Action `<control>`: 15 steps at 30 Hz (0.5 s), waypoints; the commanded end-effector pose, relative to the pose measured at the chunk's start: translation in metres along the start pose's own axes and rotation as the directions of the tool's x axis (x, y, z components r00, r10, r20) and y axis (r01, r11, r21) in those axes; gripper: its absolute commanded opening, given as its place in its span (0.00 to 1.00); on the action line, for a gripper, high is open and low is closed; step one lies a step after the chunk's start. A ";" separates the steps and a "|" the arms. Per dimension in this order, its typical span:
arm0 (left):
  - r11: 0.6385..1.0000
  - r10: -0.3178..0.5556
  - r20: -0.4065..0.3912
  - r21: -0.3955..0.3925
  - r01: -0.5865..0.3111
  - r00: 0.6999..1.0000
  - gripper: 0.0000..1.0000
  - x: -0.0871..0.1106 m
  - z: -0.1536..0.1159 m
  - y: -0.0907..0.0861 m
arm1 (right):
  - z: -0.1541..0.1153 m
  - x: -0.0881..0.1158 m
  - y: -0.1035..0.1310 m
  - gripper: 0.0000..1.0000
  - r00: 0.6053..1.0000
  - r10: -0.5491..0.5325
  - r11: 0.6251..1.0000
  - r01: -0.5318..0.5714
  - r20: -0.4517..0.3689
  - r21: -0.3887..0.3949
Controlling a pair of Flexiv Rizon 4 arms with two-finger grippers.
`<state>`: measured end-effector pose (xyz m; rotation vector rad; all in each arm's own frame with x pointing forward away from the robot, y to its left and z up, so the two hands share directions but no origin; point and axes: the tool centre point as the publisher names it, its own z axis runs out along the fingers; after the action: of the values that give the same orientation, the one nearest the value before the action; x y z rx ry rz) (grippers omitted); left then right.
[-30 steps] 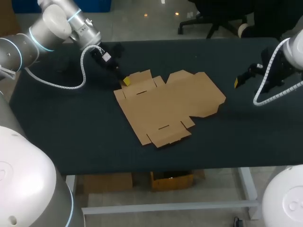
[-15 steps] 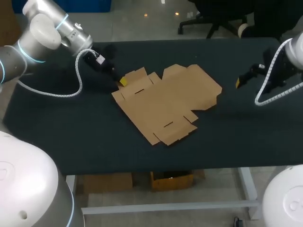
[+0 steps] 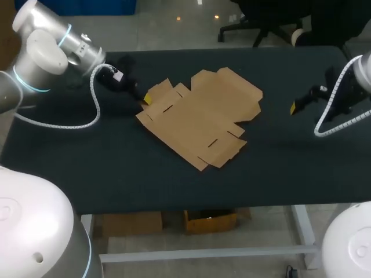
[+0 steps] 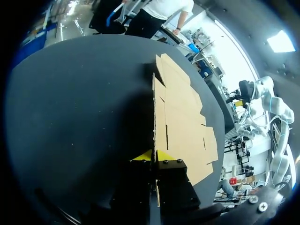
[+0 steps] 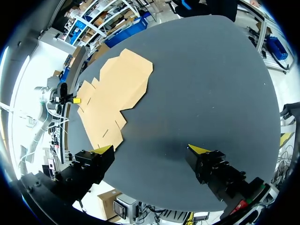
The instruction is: Assemble the packaging by folding the flat box into shape, placing the metal phone stand inside, and closing the box properly
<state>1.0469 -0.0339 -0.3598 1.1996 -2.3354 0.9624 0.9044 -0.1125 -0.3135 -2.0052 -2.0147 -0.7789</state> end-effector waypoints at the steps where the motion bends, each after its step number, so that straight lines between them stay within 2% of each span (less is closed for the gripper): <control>1: 0.997 -0.008 0.059 0.081 0.003 0.998 0.00 0.008 -0.002 0.007 | -0.002 -0.003 -0.003 1.00 1.000 0.002 1.000 -0.002 -0.012 0.000; 15: 0.994 -0.034 0.086 0.103 0.026 0.996 0.00 0.010 -0.003 0.011 | -0.006 -0.001 -0.009 1.00 1.000 0.021 1.000 -0.021 0.000 0.018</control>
<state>1.0370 -0.0327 -0.3577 1.3209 -2.3453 1.0434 0.8947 -0.1153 -0.3142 -2.0182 -1.9916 -0.7568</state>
